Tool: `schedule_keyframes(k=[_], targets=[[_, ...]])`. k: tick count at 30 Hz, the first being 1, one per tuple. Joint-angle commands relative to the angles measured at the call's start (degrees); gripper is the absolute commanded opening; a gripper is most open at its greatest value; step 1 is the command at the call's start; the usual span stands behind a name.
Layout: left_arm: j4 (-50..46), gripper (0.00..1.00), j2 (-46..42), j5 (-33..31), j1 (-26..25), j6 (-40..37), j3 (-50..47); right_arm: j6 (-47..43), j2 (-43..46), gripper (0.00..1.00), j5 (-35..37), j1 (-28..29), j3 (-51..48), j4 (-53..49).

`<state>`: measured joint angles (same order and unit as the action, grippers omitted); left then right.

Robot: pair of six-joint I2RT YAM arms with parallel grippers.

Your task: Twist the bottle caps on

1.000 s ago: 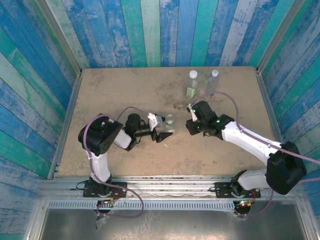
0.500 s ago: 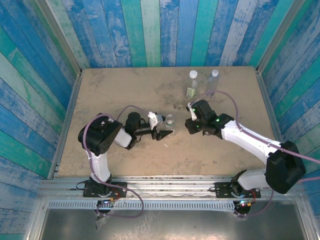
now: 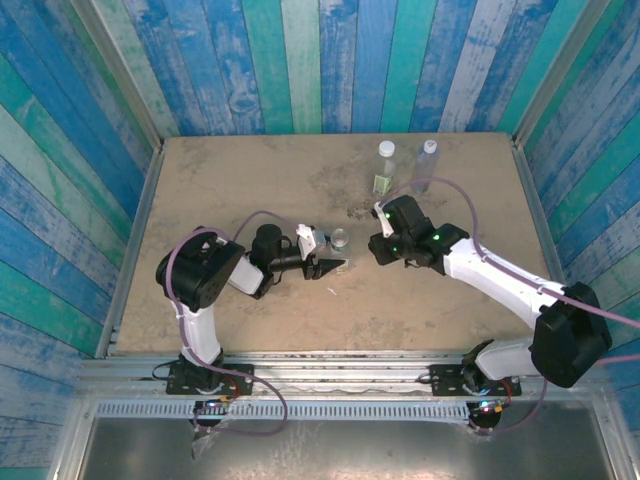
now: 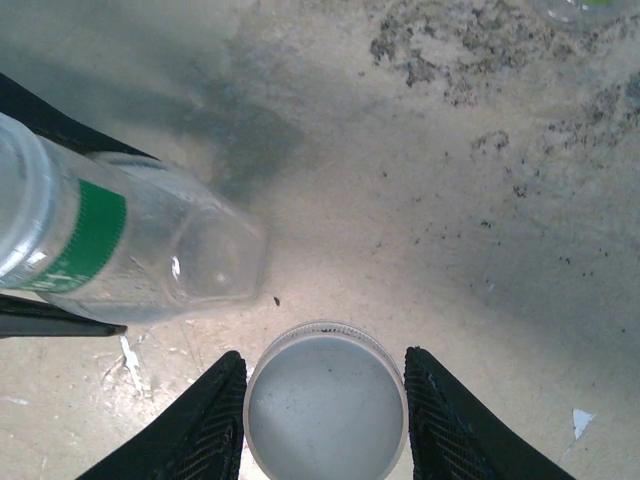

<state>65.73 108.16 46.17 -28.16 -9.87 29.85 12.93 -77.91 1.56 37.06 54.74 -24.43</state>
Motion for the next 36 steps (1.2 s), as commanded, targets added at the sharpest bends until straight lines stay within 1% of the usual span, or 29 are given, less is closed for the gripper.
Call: schedule_keyframes(k=[1, 9, 19, 25, 36], targets=[[-3.91, 0.64, 2.31, 0.73, 0.04, -2.53, 1.5, -1.64, -0.35, 0.44, -0.73, -0.06, 2.6, -2.04], [-4.65, 0.65, 2.55, 0.43, -0.14, -3.35, 1.62, -4.99, -3.68, 0.44, -4.54, 0.02, 11.02, -7.1], [-4.87, 0.65, 2.79, 0.41, -0.14, -3.58, 1.71, -7.47, -8.52, 0.45, -10.49, 1.14, 19.75, -10.41], [-5.09, 0.65, 3.0, 0.53, -0.14, -3.59, 1.87, -8.62, -11.75, 0.45, -11.45, 2.54, 23.4, -12.69], [-5.79, 0.65, 3.11, 0.67, -0.14, -3.74, 2.19, -9.58, -16.67, 0.45, -10.62, 3.76, 28.57, -16.94]])
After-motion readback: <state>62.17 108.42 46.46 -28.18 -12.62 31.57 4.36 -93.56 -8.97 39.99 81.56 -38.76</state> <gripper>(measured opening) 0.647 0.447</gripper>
